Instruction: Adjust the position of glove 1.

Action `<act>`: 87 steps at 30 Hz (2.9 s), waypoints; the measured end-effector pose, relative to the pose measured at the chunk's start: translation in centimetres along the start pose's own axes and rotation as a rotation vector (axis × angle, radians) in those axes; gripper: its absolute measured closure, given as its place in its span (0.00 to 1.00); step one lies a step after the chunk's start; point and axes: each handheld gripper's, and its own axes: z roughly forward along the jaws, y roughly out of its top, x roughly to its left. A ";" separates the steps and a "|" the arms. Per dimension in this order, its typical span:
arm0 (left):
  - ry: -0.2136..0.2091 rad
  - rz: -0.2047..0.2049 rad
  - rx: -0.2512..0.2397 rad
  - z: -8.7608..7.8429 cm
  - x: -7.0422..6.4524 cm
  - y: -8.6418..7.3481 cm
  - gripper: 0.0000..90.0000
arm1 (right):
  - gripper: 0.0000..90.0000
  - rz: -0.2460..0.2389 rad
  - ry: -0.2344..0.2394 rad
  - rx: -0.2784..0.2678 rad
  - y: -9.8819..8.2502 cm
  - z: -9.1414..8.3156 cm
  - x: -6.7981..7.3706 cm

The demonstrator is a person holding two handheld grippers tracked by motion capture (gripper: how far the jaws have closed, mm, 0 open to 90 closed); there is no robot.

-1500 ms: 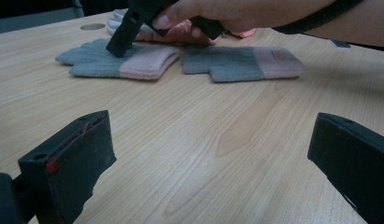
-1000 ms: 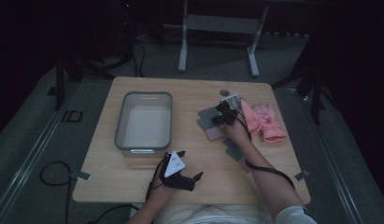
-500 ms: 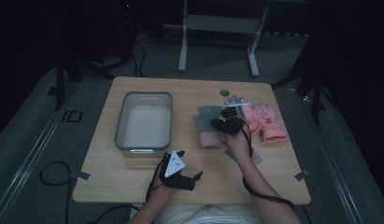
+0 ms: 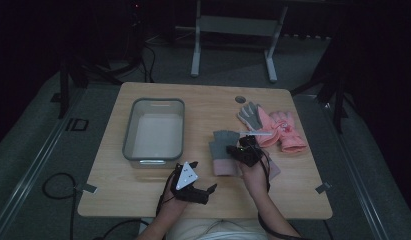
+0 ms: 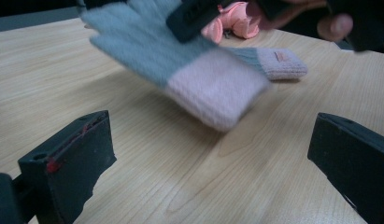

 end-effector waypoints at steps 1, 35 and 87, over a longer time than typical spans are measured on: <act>0.000 0.000 0.000 0.0 0.0 0.0 0.00 | 0.95 0.000 0.000 0.000 0.0 0.0 0.0; 0.012 0.019 0.014 0.2 -0.2 0.1 0.03 | 0.71 -0.121 0.002 -0.022 1.1 -1.3 -5.1; 0.026 0.013 0.009 0.1 -0.2 0.0 0.00 | 0.94 -0.086 -0.142 -0.114 -3.5 -9.3 -7.9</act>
